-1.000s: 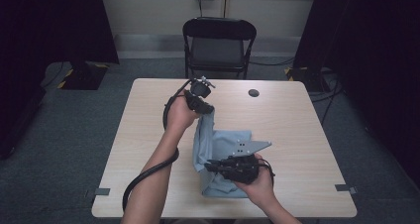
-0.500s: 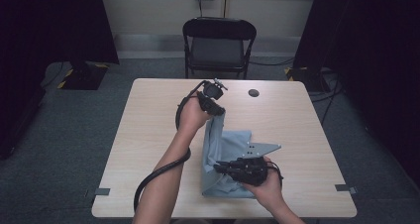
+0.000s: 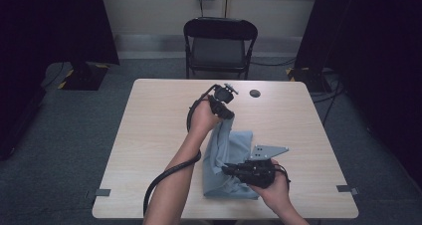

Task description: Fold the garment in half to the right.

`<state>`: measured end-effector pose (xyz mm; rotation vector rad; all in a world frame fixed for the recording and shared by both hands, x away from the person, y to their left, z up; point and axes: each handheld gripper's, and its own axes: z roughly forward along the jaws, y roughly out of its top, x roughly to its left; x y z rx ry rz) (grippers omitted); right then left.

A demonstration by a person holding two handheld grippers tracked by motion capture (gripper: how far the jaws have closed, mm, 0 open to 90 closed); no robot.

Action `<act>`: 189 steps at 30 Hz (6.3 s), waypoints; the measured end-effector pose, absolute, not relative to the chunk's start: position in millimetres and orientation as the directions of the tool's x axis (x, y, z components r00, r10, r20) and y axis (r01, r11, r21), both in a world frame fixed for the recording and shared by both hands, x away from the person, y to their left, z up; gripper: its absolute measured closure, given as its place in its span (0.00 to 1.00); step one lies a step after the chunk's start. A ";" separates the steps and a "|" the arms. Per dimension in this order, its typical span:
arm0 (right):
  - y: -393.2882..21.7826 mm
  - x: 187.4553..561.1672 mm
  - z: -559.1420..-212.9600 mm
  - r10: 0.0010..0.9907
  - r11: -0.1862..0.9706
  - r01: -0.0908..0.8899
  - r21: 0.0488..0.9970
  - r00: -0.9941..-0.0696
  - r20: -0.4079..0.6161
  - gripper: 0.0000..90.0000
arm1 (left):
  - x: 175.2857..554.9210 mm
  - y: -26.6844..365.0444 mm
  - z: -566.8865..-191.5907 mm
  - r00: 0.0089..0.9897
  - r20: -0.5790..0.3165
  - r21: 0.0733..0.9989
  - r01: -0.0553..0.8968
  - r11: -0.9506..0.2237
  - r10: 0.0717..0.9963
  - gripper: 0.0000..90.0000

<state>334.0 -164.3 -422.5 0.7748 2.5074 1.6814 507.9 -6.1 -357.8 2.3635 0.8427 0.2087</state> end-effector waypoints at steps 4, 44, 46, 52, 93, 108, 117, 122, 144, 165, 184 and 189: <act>-170.4 333.7 -425.4 0.418 0.289 0.393 0.873 -0.872 0.254 0.94 | 508.7 -14.0 -361.4 0.788 -0.058 0.597 0.520 -0.612 0.613 0.92; -221.9 330.0 -453.6 0.483 0.278 0.459 0.844 -0.826 0.290 0.93 | 512.1 -83.9 -395.3 0.823 -0.074 0.528 0.512 -0.678 0.563 0.91; -223.3 329.7 -454.6 0.485 0.276 0.461 0.843 -0.824 0.292 0.93 | 512.2 -85.1 -395.9 0.824 -0.072 0.527 0.510 -0.680 0.562 0.90; -226.9 329.0 -456.9 0.488 0.275 0.466 0.841 -0.822 0.295 0.92 | 511.4 -89.7 -397.8 0.825 -0.075 0.524 0.511 -0.682 0.560 0.90; -253.5 353.5 -461.4 0.664 0.242 0.520 0.819 -0.704 0.251 0.55 | 507.3 -13.1 -418.7 0.763 -0.019 0.635 0.509 -0.582 0.646 0.31; -260.4 353.7 -474.5 0.625 0.300 0.570 0.765 -0.723 0.294 0.98 | 510.4 8.0 -466.0 0.711 -0.125 0.584 0.616 -0.528 0.692 0.97; -280.4 338.6 -485.6 0.642 0.305 0.594 0.744 -0.706 0.300 0.99 | 505.7 32.8 -467.2 0.647 -0.157 0.618 0.654 -0.436 0.746 0.99; -283.8 338.1 -481.9 0.658 0.278 0.554 0.785 -0.705 0.265 0.72 | 499.5 41.9 -465.9 0.669 -0.107 0.675 0.592 -0.440 0.736 0.51; -287.4 353.5 -477.3 0.665 0.291 0.441 0.849 -0.731 0.152 0.13 | 471.9 82.6 -459.5 0.726 -0.055 0.759 0.477 -0.444 0.685 0.17; -301.7 356.4 -480.9 0.665 0.313 0.428 0.848 -0.736 0.126 0.12 | 448.0 104.4 -465.6 0.755 -0.077 0.767 0.462 -0.445 0.651 0.17; -316.8 358.8 -498.2 0.677 0.465 0.465 0.753 -0.735 0.036 0.12 | 412.6 119.8 -497.6 0.795 -0.019 0.714 0.435 -0.549 0.606 0.17; -319.2 360.9 -498.9 0.687 0.466 0.480 0.743 -0.726 0.038 0.12 | 406.7 123.8 -500.8 0.806 -0.008 0.726 0.411 -0.551 0.592 0.13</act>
